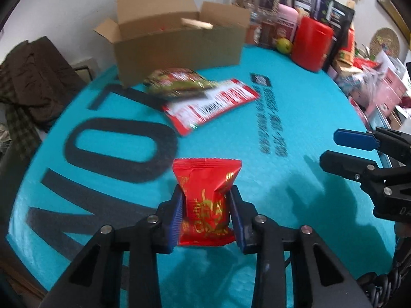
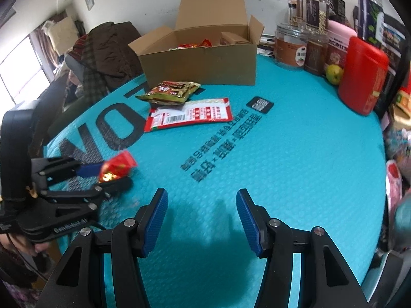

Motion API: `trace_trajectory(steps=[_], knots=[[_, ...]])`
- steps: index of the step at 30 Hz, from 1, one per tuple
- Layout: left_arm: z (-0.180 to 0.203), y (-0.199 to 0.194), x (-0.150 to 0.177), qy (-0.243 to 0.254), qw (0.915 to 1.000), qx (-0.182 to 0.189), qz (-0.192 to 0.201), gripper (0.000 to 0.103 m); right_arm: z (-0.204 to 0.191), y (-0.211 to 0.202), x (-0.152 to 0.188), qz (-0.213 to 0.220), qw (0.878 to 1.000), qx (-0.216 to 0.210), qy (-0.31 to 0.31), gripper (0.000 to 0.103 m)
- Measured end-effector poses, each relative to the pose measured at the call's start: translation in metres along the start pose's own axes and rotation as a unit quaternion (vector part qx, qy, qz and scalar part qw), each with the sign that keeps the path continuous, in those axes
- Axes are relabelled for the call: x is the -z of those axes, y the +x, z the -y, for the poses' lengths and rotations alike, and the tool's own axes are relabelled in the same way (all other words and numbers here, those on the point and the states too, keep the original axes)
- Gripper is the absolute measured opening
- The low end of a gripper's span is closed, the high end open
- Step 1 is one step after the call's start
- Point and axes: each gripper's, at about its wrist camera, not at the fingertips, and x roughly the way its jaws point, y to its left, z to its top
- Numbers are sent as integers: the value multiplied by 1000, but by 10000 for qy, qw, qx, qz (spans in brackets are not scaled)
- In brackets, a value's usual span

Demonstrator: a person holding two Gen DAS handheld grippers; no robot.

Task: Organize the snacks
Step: 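Grasp the small red packet with the left tool, then grasp the brown-and-green peanut pouch with the right tool while the left tool holds the red packet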

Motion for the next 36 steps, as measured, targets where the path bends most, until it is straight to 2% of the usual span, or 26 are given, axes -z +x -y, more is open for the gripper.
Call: trace_trajectory(steps=[4,6,8,14,18,22,28,36], knots=[[-15,0,-10,-177,9998,-72,109,34,-1,6,-14,-4,10000,0,-92,56],[-23,4,-12,-254,9995,-155,102,34,-2,11,-24,-14,9999,-52,-131,56],[-30,9,-13,-328,9990,-287,69,34,-2,18,-35,-28,9998,-72,-183,61],[-55,20,-18,-624,9971,-443,22,34,-5,43,-64,-95,9993,-207,-311,63],[-70,22,-25,-751,9945,-715,112,34,-12,59,-82,-145,9986,-367,-346,72],[-93,29,-33,-968,9905,-967,150,34,-21,77,-101,-147,9981,-451,-384,73],[-116,35,-44,-1173,9857,-1190,220,34,-31,104,-131,-193,9975,-620,-285,82],[-135,46,-52,-1292,9819,-1367,234,34,-32,138,-154,-413,9974,-578,70,86]])
